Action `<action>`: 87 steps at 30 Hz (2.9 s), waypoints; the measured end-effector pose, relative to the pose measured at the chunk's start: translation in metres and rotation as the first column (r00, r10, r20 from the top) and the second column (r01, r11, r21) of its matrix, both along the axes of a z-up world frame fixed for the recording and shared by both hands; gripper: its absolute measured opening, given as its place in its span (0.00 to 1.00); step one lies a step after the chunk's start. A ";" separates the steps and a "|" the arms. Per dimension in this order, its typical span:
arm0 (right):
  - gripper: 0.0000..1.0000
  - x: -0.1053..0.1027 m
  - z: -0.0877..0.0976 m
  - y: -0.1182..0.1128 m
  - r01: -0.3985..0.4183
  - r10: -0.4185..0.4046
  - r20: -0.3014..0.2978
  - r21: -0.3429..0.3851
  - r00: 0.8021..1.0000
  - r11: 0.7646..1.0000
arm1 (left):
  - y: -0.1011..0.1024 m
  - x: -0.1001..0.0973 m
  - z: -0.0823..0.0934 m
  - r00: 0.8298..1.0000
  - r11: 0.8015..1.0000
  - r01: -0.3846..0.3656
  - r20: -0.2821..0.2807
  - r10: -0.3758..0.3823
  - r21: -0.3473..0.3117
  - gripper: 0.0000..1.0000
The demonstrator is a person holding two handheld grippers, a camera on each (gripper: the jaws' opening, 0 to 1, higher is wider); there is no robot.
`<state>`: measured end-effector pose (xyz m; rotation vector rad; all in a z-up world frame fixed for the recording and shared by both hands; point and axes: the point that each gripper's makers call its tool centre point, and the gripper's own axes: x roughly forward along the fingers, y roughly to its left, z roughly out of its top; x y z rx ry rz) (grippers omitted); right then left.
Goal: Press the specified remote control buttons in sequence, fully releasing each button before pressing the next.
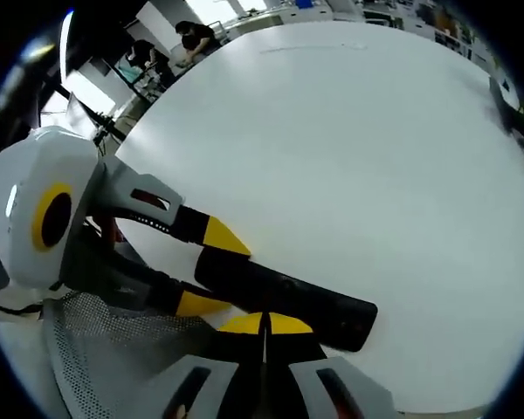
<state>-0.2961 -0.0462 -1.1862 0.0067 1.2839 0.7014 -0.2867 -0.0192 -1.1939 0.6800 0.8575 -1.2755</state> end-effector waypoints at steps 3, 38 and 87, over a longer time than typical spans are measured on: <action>0.00 0.000 0.000 0.000 0.002 -0.002 -0.001 0.006 1.000 1.000 | 0.000 0.000 0.000 1.000 1.000 0.000 0.006 -0.001 0.004 0.25; 0.00 0.015 0.005 0.014 0.062 -0.064 0.021 0.095 0.998 0.994 | 0.000 0.000 0.001 1.000 1.000 0.014 -0.003 -0.015 -0.003 0.25; 0.00 0.012 0.005 0.024 -0.036 0.031 0.076 0.072 0.997 0.997 | -0.001 0.000 0.001 1.000 1.000 0.013 0.002 -0.013 0.007 0.24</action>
